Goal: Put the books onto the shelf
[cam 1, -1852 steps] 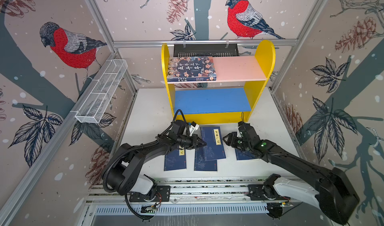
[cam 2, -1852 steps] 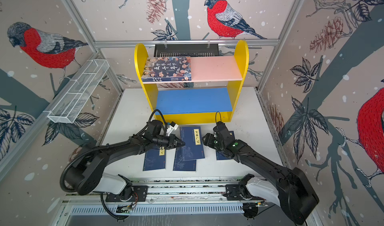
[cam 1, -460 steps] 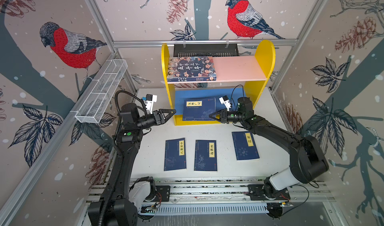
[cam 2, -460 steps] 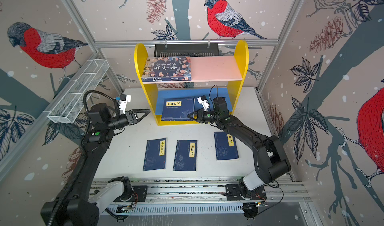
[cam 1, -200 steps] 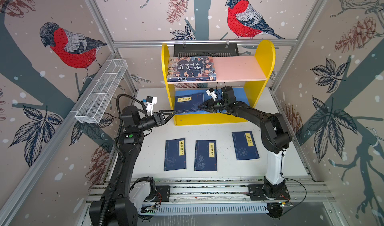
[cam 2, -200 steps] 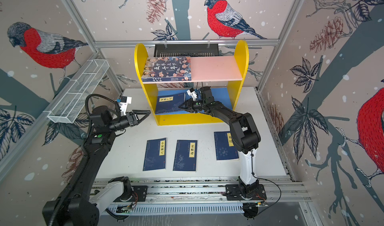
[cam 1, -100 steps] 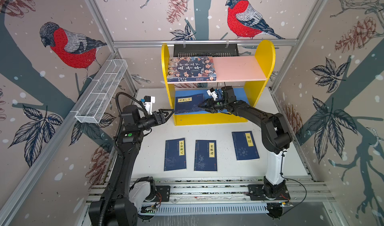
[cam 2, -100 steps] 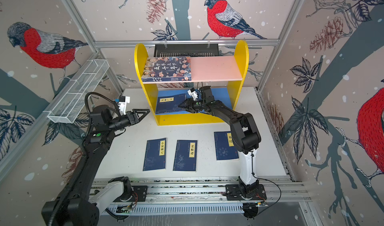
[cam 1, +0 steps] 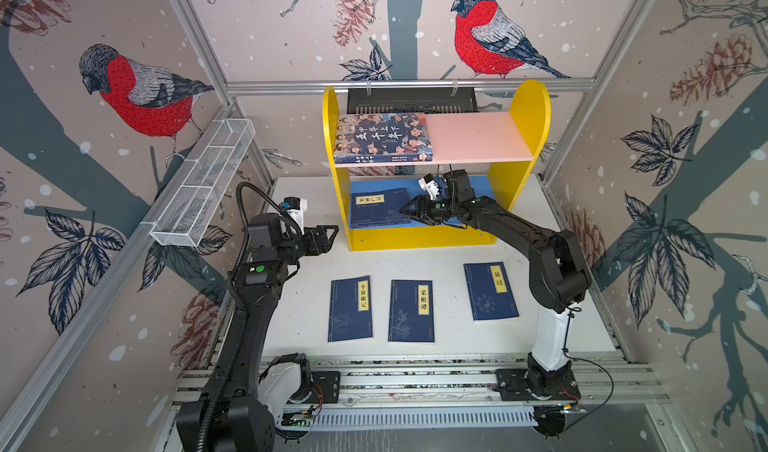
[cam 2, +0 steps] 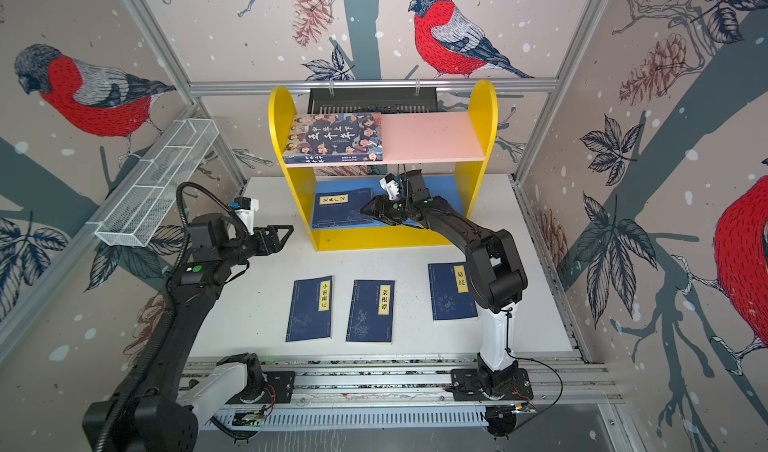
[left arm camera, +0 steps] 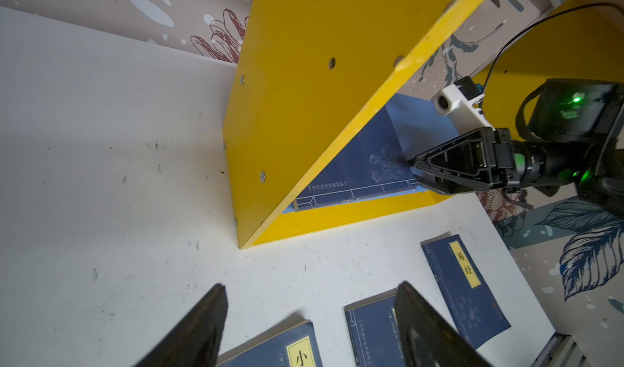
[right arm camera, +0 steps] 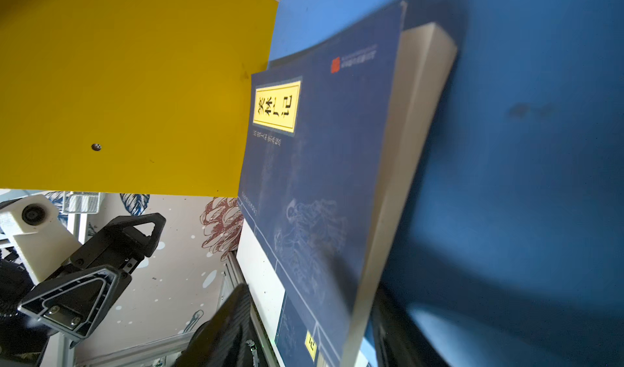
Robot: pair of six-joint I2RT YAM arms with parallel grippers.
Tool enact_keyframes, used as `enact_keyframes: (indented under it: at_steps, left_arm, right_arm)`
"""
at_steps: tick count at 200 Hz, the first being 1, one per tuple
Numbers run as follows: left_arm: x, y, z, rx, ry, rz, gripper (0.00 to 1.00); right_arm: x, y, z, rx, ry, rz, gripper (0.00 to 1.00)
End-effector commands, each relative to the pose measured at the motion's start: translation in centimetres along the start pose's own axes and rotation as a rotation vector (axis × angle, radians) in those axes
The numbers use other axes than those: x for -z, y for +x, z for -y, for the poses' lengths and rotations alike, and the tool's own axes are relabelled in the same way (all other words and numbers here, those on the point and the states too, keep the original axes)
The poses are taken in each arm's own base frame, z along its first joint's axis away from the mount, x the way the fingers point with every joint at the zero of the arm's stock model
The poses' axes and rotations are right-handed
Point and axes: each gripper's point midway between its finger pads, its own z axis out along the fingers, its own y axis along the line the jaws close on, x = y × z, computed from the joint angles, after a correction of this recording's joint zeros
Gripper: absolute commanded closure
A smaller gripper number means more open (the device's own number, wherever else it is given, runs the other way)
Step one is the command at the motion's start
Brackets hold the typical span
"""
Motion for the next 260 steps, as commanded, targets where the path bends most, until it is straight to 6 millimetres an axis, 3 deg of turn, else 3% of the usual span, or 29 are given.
enact_keyframes:
  at_steps: [1, 57, 104, 191, 260]
  left_arm:
    - [-0.6, 0.5, -0.9, -0.106, -0.039, 0.006, 0.22]
    - [-3.0, 3.2, -1.7, -0.222, -0.041, -0.047, 0.23]
    - [-5.2, 4.6, -3.0, -0.252, -0.054, -0.035, 0.23]
    - [-7.2, 2.8, -3.6, -0.258, -0.042, 0.098, 0.23]
    - [-8.0, 3.2, -3.1, -0.242, 0.012, 0.093, 0.24]
  right_arm:
    - [0.8, -0.6, 0.5, 0.020, 0.066, 0.042, 0.40]
    - [2.3, -1.8, 0.1, 0.030, 0.102, 0.128, 0.41]
    - [1.2, -2.0, -0.1, -0.006, 0.026, 0.125, 0.43]
    - [0.0, -2.0, 0.0, -0.021, 0.018, 0.103, 0.46]
    - [-0.9, -2.5, -0.1, -0.023, 0.035, 0.095, 0.46]
